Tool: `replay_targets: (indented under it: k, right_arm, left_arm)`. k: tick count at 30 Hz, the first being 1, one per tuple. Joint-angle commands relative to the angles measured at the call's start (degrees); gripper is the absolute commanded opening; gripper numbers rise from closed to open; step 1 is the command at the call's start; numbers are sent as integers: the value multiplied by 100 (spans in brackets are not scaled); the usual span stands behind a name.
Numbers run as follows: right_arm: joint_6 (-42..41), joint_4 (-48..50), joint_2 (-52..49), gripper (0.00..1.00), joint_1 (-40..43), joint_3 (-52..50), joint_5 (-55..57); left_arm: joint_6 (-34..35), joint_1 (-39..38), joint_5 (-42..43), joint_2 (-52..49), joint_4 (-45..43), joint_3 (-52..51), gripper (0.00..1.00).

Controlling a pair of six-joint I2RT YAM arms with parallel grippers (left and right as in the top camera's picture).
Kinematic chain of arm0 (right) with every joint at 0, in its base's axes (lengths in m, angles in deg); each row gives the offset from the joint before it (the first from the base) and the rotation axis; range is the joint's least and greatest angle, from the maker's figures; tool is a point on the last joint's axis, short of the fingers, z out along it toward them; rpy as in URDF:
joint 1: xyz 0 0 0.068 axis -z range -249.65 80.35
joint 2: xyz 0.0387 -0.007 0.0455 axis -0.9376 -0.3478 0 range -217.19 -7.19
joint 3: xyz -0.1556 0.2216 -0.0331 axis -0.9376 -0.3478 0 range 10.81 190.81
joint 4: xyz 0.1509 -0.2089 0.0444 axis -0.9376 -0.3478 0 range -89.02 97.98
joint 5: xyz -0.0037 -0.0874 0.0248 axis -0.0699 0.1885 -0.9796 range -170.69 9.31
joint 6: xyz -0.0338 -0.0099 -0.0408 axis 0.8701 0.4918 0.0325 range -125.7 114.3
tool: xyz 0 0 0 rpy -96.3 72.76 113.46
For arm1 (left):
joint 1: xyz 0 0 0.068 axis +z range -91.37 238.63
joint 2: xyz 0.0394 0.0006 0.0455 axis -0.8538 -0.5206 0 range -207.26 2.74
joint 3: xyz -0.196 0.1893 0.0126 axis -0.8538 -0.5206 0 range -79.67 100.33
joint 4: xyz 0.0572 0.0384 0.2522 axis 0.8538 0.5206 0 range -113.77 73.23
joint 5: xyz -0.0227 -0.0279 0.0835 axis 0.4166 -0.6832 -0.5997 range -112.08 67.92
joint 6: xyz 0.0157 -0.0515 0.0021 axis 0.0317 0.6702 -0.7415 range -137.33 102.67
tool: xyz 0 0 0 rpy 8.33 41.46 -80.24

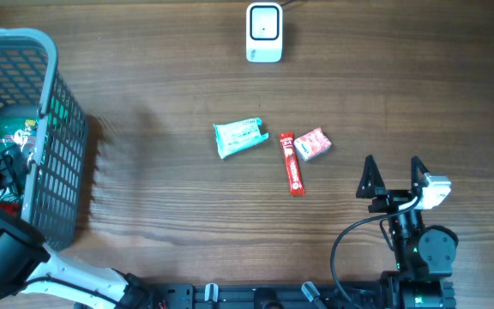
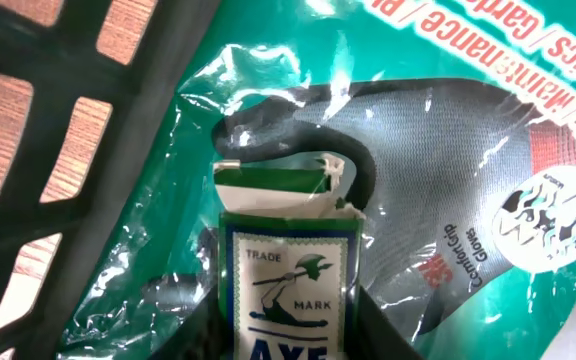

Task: Scan the item barcode
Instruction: 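Reach into the basket and grasp the small green-and-white box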

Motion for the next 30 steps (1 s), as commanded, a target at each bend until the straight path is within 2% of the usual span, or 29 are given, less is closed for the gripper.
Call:
replay_targets:
  k: [1, 9, 19, 27, 30]
  right_arm:
    - [52, 13, 46, 100, -35, -7, 57]
    - [52, 13, 46, 100, -35, -7, 57]
    - [52, 13, 46, 100, -35, -7, 57]
    - [50, 13, 46, 100, -35, -7, 57]
    - [52, 13, 46, 100, -35, -7, 57]
  left_arm:
    - [315, 26, 46, -101, 9, -33, 23]
    - [417, -151, 46, 439, 15, 267, 22]
    - [1547, -835, 264, 2100, -46, 645, 22]
    - [2815, -1729, 1624, 3735, -131, 726, 22]
    - [3639, -2437, 2216, 4050, -109, 726, 21]
